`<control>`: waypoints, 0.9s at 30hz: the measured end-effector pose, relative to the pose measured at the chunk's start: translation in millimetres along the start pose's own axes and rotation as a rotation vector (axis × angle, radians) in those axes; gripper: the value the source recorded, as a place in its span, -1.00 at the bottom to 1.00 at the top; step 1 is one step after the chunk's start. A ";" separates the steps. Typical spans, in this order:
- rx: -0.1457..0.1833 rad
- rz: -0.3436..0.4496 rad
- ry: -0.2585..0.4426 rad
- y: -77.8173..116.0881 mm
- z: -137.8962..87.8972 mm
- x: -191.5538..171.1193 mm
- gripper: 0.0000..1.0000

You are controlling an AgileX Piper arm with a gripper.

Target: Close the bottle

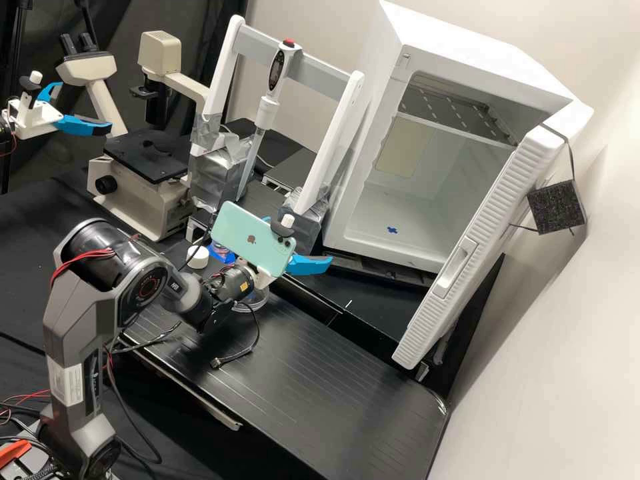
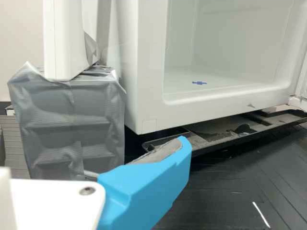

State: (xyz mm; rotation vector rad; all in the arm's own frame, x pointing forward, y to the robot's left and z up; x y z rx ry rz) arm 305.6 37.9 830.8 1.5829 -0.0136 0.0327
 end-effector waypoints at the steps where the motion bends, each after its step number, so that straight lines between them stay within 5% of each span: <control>1: 0.000 0.000 0.000 0.0 0.0 0.0 1.00; 15: 0.013 -0.002 0.032 4.5 1.5 -32.1 1.00; 23: 0.035 0.026 0.248 3.5 -20.9 -97.6 1.00; 27: 0.024 -0.048 0.345 -17.3 -33.4 -117.7 1.00</control>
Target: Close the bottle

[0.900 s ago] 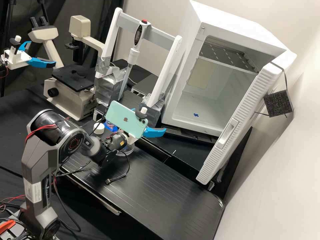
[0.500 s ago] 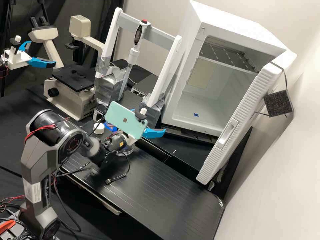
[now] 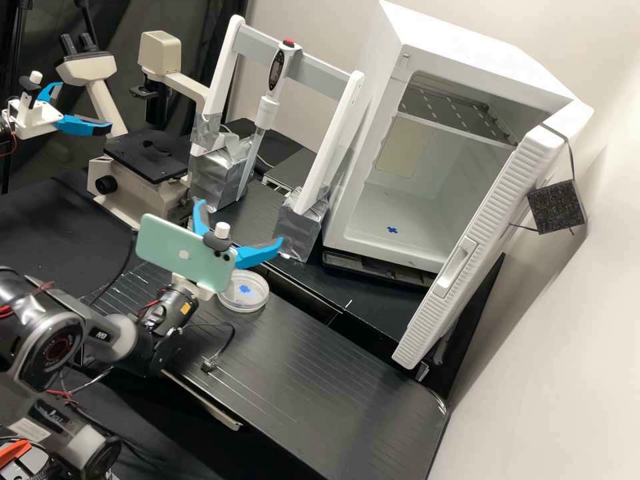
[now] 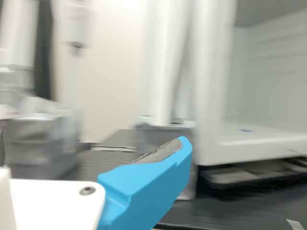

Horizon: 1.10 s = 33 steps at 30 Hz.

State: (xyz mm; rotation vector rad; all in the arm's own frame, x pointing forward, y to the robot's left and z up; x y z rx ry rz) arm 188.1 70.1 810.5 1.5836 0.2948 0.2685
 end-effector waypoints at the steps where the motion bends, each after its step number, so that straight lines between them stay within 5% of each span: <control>1: -0.009 -0.023 0.008 -5.4 -1.6 -2.5 1.00; 12: -0.048 -0.198 -0.020 -45.9 -0.1 -11.3 1.00; 21: -0.057 -0.228 -0.054 -52.4 6.5 -7.9 1.00; 22: -0.057 -0.228 -0.054 -52.7 6.7 -6.5 -1.00; 33: -0.061 -0.214 -0.074 -50.9 11.2 0.4 -1.00</control>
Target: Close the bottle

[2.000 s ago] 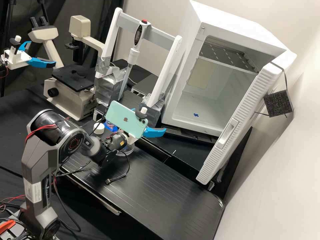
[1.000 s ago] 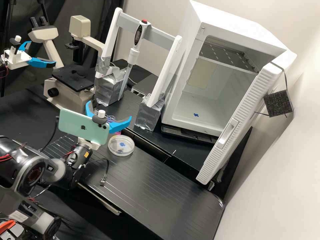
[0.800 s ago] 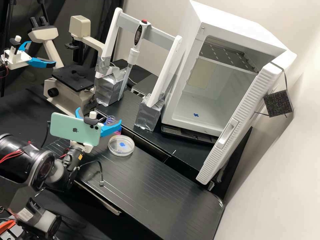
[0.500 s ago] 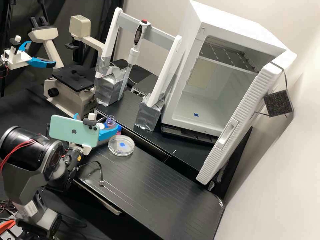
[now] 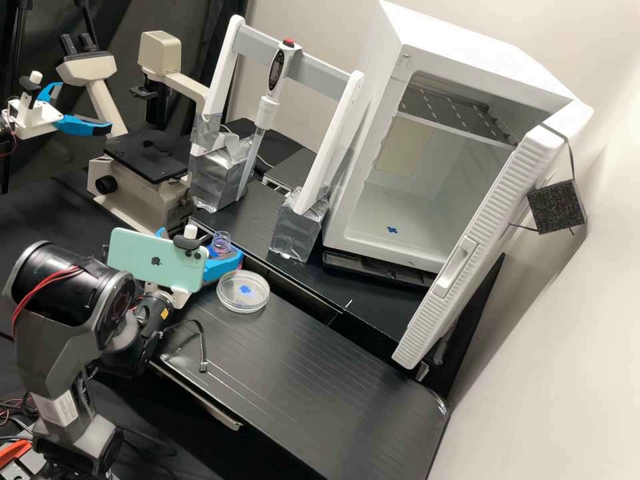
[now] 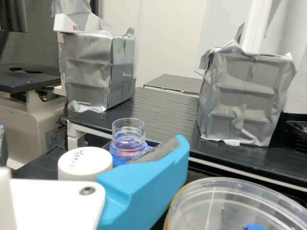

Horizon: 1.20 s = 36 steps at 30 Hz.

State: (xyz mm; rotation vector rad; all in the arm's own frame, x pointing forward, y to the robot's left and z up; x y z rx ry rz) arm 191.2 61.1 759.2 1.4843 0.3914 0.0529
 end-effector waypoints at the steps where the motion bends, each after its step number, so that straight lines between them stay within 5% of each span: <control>1: 0.000 0.000 0.000 0.0 0.0 0.0 -1.00; 36: 0.012 0.015 0.012 2.0 -2.2 -16.9 -1.00</control>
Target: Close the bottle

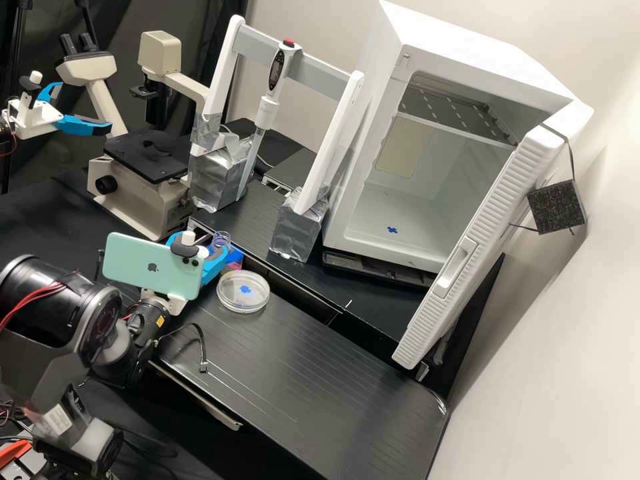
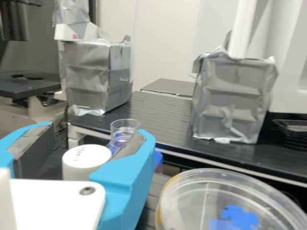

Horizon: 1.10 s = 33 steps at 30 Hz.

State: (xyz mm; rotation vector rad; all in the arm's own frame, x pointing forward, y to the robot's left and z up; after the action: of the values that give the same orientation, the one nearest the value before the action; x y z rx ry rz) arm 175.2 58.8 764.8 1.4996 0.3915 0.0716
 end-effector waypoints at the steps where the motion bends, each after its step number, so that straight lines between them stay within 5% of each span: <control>1: 0.001 -0.005 -0.001 -1.0 0.0 0.3 -1.00; 33: 0.005 0.008 -0.045 0.4 6.9 1.0 -1.00</control>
State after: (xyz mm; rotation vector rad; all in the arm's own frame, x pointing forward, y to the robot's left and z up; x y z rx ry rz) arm 178.3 52.5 765.2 1.5053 0.3503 0.0433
